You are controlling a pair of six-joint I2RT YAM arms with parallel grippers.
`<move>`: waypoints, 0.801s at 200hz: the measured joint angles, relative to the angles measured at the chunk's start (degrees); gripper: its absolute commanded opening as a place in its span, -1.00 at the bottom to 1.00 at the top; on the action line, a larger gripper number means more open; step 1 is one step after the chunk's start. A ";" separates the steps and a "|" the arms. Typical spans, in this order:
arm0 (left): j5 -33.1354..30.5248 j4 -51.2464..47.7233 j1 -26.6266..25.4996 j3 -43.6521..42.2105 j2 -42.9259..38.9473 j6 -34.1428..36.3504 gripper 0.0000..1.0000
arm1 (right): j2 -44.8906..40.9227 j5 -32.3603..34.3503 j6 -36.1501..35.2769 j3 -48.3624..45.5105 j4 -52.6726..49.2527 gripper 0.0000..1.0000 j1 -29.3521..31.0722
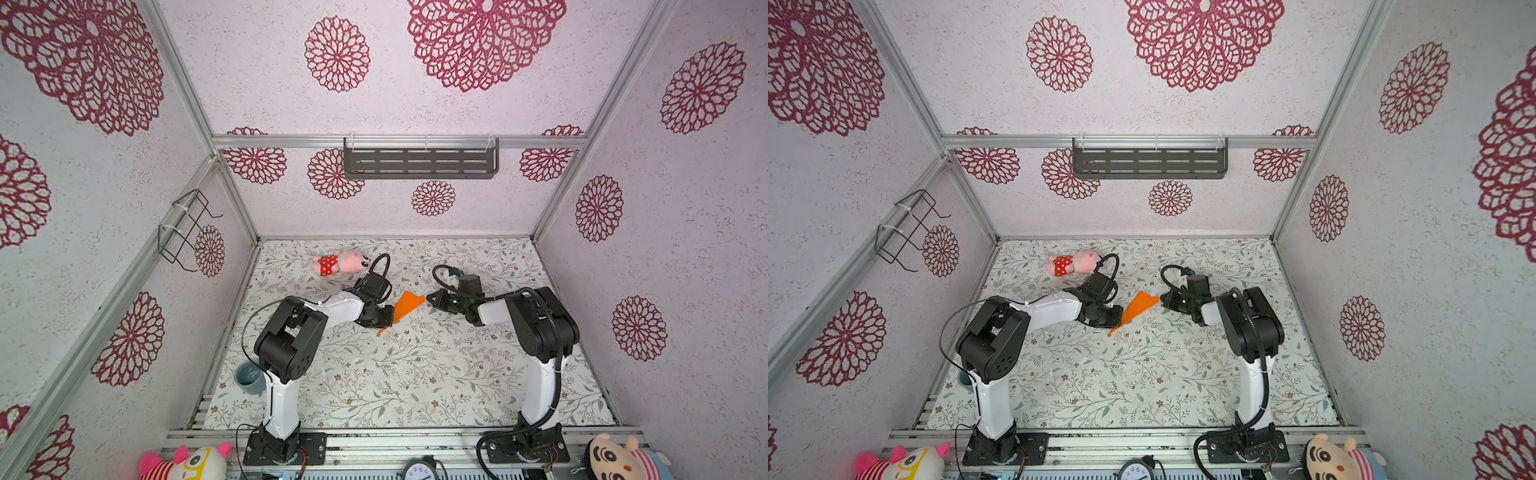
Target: Fold a paper plane with a square sheet of paper (pick it up from the middle)
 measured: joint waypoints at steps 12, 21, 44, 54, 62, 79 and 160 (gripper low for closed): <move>0.00 -0.02 0.00 0.00 0.00 0.02 -1.00 | -1.09 0.50 -0.17 -0.72 -0.98 -0.98 -0.22; 0.02 -0.04 0.00 0.00 0.00 0.00 -1.00 | -2.14 0.55 -0.37 -1.40 -1.73 -0.98 0.11; 0.00 -0.09 0.00 0.00 0.00 0.02 -1.00 | -4.26 0.37 -0.33 -2.43 -2.08 -0.98 2.64; 0.00 -0.11 0.00 0.00 0.00 0.02 -1.00 | -4.59 0.31 -0.09 -2.56 -1.64 -0.98 4.33; 0.00 -0.13 0.00 0.00 0.00 0.02 -1.00 | -4.61 0.33 0.22 -2.69 -1.09 -0.98 5.84; 0.00 -0.22 0.00 0.00 0.00 0.02 -1.00 | -4.61 0.39 1.18 -3.30 -0.04 -0.98 8.55; -0.02 -0.55 0.00 0.02 0.00 0.00 -1.00 | -2.14 -0.22 5.22 -0.59 3.08 -0.96 14.67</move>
